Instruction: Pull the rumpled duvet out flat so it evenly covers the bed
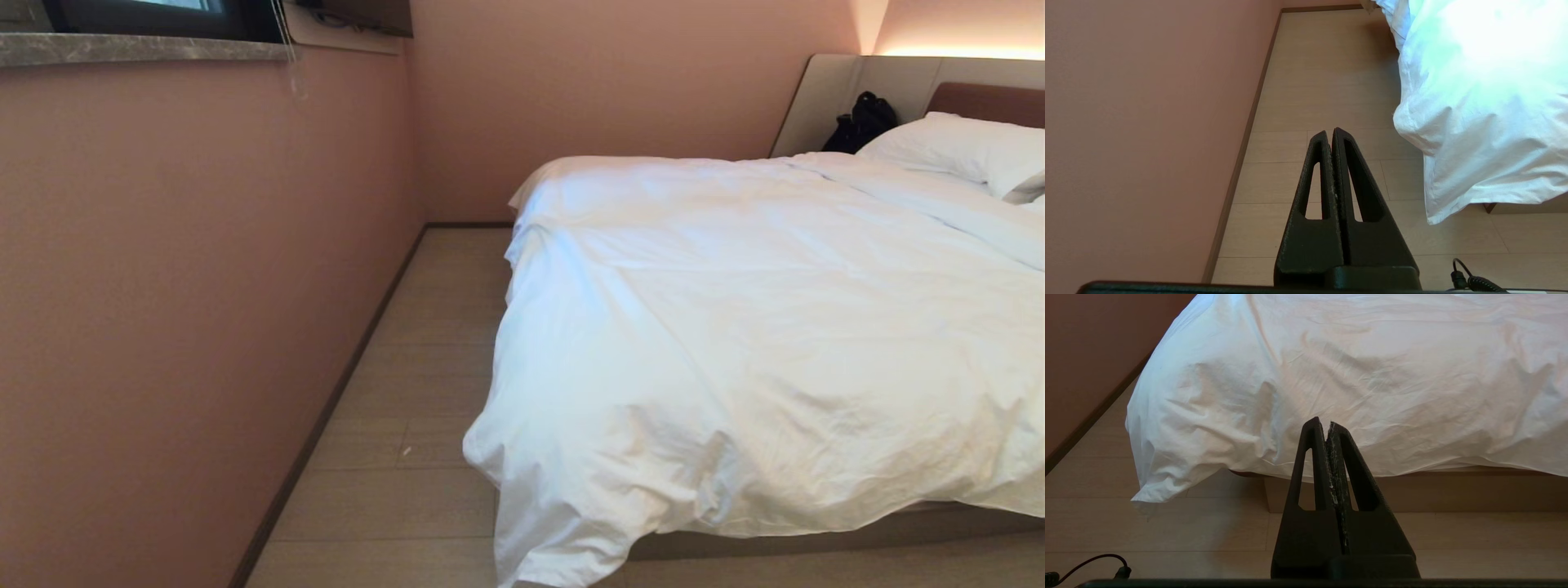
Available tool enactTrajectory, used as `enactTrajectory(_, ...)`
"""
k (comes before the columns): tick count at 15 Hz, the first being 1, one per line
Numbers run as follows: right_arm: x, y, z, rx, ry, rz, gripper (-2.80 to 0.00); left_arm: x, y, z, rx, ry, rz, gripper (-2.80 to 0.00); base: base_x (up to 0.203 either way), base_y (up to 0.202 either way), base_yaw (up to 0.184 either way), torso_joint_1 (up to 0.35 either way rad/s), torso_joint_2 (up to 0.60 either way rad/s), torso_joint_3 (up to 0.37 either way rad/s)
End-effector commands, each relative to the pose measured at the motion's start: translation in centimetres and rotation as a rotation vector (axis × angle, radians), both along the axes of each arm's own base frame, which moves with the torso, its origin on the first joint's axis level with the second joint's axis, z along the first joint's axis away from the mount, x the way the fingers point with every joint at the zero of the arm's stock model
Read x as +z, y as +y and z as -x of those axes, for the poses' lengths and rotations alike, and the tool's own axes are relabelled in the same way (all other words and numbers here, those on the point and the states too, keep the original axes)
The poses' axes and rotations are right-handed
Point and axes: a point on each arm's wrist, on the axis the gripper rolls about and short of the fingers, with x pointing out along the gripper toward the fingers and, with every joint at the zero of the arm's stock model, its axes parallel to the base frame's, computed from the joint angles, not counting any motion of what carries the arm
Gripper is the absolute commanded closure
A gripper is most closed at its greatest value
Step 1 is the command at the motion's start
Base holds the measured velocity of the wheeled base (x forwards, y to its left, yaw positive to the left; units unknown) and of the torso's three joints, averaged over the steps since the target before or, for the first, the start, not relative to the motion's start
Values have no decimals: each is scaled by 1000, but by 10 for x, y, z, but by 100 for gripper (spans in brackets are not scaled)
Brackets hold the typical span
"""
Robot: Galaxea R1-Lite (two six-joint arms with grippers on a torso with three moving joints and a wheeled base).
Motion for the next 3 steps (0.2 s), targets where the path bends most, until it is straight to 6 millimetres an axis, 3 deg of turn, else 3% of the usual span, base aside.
enactTrajectory(1, 0, 0, 0, 1, 0, 0, 0, 0, 0, 0, 0, 0, 0, 0, 0, 0, 0, 0, 0, 0)
enactTrajectory(3, 0, 0, 0, 1, 0, 0, 0, 0, 0, 0, 0, 0, 0, 0, 0, 0, 0, 0, 0, 0)
